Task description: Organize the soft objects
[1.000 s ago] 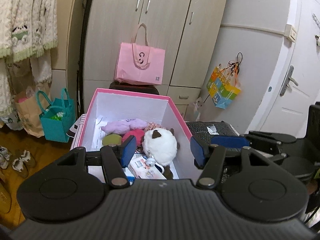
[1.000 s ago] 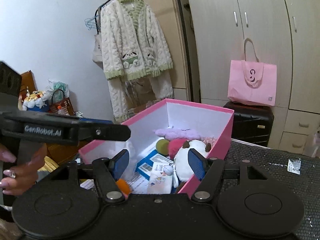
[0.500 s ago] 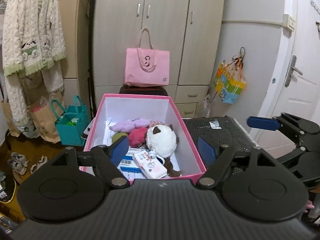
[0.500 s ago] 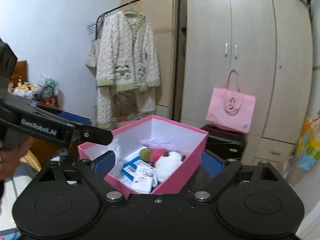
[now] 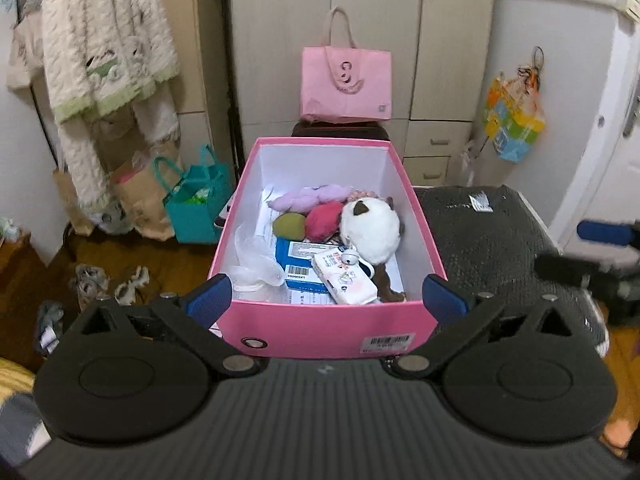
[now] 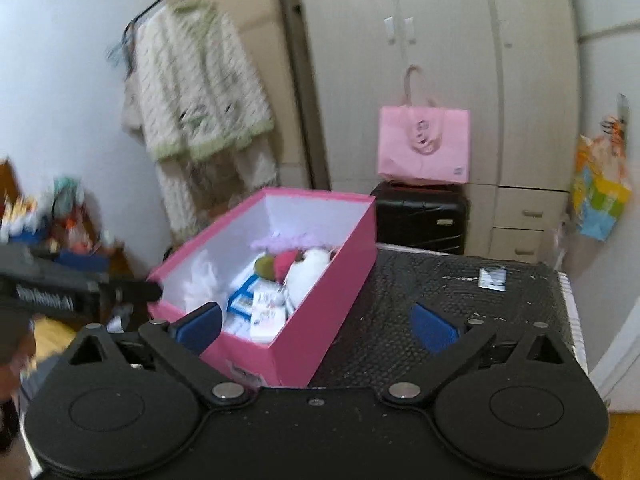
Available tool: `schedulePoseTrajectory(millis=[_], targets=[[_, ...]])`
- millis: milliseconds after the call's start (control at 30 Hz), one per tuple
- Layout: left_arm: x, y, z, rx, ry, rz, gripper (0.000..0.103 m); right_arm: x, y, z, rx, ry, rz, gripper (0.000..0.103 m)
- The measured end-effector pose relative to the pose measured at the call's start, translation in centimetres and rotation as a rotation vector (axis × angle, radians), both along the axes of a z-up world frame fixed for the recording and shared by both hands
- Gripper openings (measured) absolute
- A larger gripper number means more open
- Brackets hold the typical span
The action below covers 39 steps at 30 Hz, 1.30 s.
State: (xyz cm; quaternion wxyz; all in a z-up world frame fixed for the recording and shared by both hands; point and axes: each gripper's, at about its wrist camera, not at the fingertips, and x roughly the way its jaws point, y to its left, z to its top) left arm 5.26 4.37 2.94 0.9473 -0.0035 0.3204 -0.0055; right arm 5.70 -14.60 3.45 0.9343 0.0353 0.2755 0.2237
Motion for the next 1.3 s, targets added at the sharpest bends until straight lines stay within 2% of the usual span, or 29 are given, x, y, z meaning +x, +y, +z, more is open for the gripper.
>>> schedulePoseTrajectory(millis=[133, 267, 333, 433, 633, 833, 1000, 1133, 1300], targets=[[-1.4, -1.0, -0.1, 0.020, -0.043, -0.033, 0.103, -0.7, -0.8, 0.2, 0.030, -0.004, -0.013, 0.102], [-1.8, -1.9, -0.3, 0.022, -0.040, -0.066, 0.103, -1.2, -0.6, 0.2, -0.027, -0.035, -0.040, 0.102], [-1.7, -2.5, -0.5, 0.048, -0.037, -0.070, 0.103, -1.5, -0.2, 0.3, -0.060, -0.048, -0.036, 0.102], [-1.5, -3.2, -1.0, 0.062, -0.026, -0.083, 0.103, -1.7, 0.8, 0.2, -0.123, -0.038, -0.021, 0.102], [-1.3, -3.2, -1.6, 0.047, -0.012, -0.063, 0.103, -2.5, 1.4, 0.0, -0.211, -0.048, -0.078, 0.102], [-0.8, -3.3, -1.8, 0.106, 0.009, 0.063, 0.103, -1.4, 1.6, -0.8, -0.241, -0.006, -0.101, 0.102], [-0.5, -3.4, -1.9, 0.114, 0.043, 0.026, 0.103, -1.1, 1.4, -1.2, -0.274, 0.001, -0.122, 0.102], [-0.7, -4.0, -1.7, 0.136, 0.028, 0.005, 0.103, -1.4, 1.6, -1.0, -0.294, -0.002, -0.123, 0.102], [-1.0, -4.1, -1.5, 0.125, 0.021, 0.003, 0.103, -1.9, 0.9, -0.3, -0.293, -0.014, -0.154, 0.102]])
